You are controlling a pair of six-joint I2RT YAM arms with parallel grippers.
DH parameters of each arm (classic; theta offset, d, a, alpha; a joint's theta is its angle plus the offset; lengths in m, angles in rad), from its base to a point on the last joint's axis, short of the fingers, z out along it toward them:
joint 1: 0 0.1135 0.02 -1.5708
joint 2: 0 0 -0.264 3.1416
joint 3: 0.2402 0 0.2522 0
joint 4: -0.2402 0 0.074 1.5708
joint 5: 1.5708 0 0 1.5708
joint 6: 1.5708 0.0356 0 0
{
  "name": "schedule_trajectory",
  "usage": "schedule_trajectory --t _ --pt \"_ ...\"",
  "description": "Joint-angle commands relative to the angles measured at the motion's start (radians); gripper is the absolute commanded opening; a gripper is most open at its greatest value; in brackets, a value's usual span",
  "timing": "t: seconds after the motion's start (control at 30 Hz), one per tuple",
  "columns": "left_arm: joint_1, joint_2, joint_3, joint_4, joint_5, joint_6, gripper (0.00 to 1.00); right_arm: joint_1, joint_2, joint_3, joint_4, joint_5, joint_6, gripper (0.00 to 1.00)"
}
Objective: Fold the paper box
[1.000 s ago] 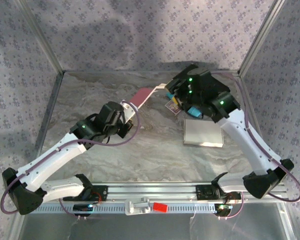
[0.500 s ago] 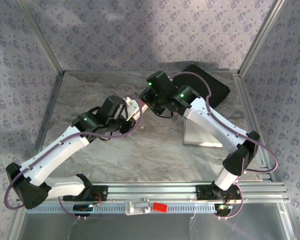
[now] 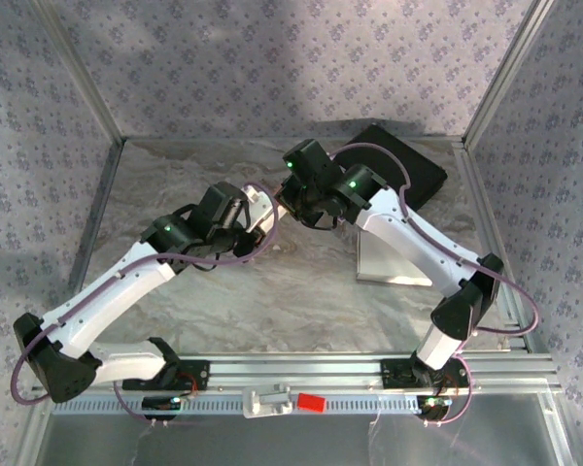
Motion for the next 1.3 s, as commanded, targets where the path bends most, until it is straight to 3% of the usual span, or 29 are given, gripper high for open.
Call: schedule_trajectory --t 0.0,0.37,0.43,0.63,0.7,0.8,1.03,1.2,1.27 --pt "0.006 -0.002 0.036 0.003 -0.007 0.006 0.00 -0.011 0.021 0.033 -0.038 -0.006 0.014 0.21" --pt "0.005 -0.005 0.053 0.009 -0.035 0.011 0.00 -0.019 0.032 0.044 -0.041 -0.015 0.020 0.04" --pt "0.006 -0.010 0.062 0.019 -0.053 -0.009 0.13 -0.023 0.029 0.043 -0.039 -0.011 0.021 0.00" --pt "0.012 -0.073 0.108 0.110 -0.035 -0.115 0.41 -0.029 -0.025 0.010 0.018 0.016 0.057 0.00" --pt "0.027 -0.102 0.125 0.147 -0.015 -0.157 0.45 -0.028 -0.053 0.003 0.022 0.024 0.082 0.00" --pt "0.094 -0.154 0.132 0.199 0.027 -0.243 0.48 -0.018 -0.107 -0.013 0.004 0.037 0.145 0.00" --pt "0.365 -0.220 0.123 0.242 0.215 -0.487 0.48 0.082 -0.223 0.027 -0.145 0.141 0.352 0.00" --pt "0.530 -0.201 0.073 0.211 0.370 -0.690 0.44 0.115 -0.142 0.219 -0.331 0.185 0.414 0.00" --pt "0.584 -0.194 0.037 0.197 0.429 -0.762 0.41 0.076 -0.084 0.232 -0.295 0.152 0.439 0.00"
